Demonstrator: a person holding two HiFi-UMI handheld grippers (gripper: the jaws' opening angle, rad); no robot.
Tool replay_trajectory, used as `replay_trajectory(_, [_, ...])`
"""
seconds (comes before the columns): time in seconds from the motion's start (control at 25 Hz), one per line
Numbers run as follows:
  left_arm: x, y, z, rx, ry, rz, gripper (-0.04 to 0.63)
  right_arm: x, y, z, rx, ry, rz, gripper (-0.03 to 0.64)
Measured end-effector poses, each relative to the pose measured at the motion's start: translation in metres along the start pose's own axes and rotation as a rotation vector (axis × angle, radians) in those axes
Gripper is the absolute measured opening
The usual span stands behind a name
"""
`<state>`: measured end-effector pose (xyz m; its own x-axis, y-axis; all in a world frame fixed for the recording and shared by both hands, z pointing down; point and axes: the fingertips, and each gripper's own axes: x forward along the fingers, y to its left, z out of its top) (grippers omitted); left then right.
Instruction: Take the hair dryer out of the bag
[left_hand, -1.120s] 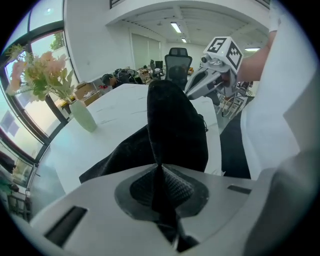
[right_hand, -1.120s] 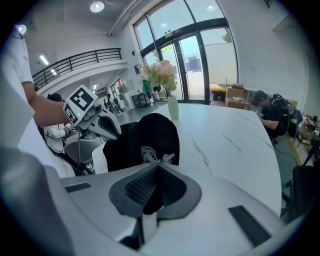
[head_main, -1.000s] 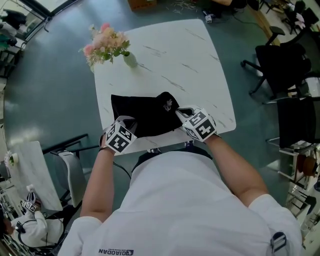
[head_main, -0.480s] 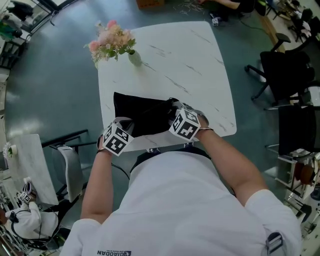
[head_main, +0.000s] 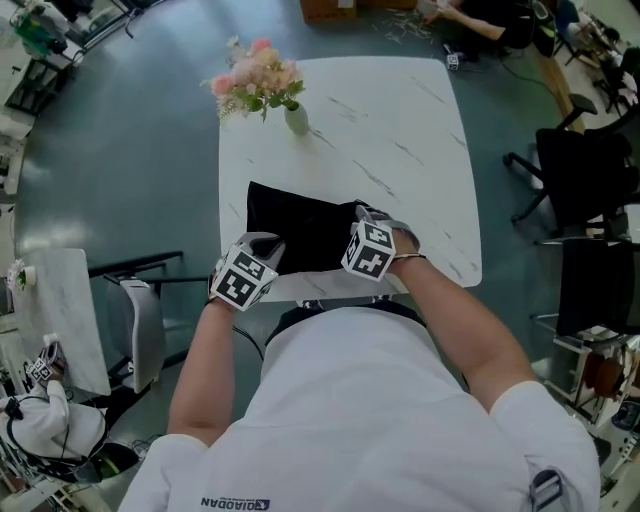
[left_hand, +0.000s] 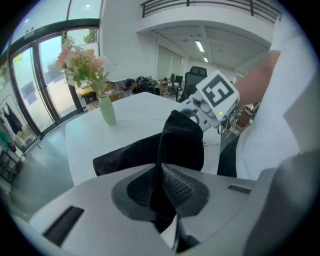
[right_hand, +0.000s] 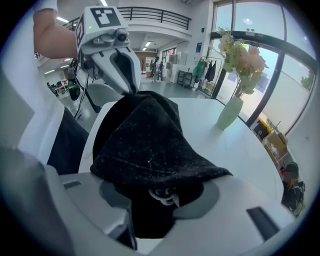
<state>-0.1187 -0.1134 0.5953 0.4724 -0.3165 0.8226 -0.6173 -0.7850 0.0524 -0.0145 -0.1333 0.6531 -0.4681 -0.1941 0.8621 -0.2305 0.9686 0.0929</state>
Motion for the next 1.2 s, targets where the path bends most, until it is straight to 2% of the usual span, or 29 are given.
replay_trajectory(0.12, [-0.019,0.011,0.009,-0.120,-0.108,0.008,0.035,0.004,0.004,-0.007,-0.047,0.040,-0.005,0.222])
replay_trajectory(0.28, [-0.037,0.054,0.007,-0.323,-0.222,0.087,0.035,0.014,0.000,-0.011,-0.065,0.077,-0.040,0.221])
replay_trajectory(0.44, [-0.033,0.111,-0.012,-0.560,-0.215,0.175,0.044,0.021,-0.003,-0.016,-0.098,0.112,-0.036,0.217])
replay_trajectory(0.52, [-0.022,0.134,-0.021,-0.673,-0.189,0.169,0.082,0.021,-0.005,-0.017,-0.121,0.119,-0.033,0.204])
replay_trajectory(0.56, [-0.014,0.143,-0.024,-0.726,-0.181,0.153,0.129,0.021,-0.007,-0.017,-0.132,0.120,-0.034,0.198])
replay_trajectory(0.64, [0.003,0.158,-0.031,-0.811,-0.162,0.114,0.161,0.022,-0.012,-0.017,-0.156,0.125,-0.041,0.187])
replay_trajectory(0.72, [0.019,0.166,-0.038,-0.856,-0.128,0.078,0.175,0.023,-0.015,-0.017,-0.180,0.133,-0.042,0.184])
replay_trajectory(0.84, [0.037,0.170,-0.042,-0.877,-0.079,0.033,0.178,0.024,-0.023,-0.015,-0.229,0.141,-0.043,0.183])
replay_trajectory(1.0, [0.052,0.171,-0.041,-0.930,-0.075,-0.011,0.178,0.025,-0.033,-0.012,-0.286,0.146,-0.051,0.181])
replay_trajectory(1.12, [0.057,0.172,-0.043,-0.957,-0.081,-0.016,0.173,0.025,-0.034,-0.011,-0.299,0.142,-0.045,0.181])
replay_trajectory(1.2, [0.057,0.174,-0.047,-0.936,-0.059,0.011,0.120,0.025,-0.035,-0.010,-0.298,0.135,-0.044,0.181])
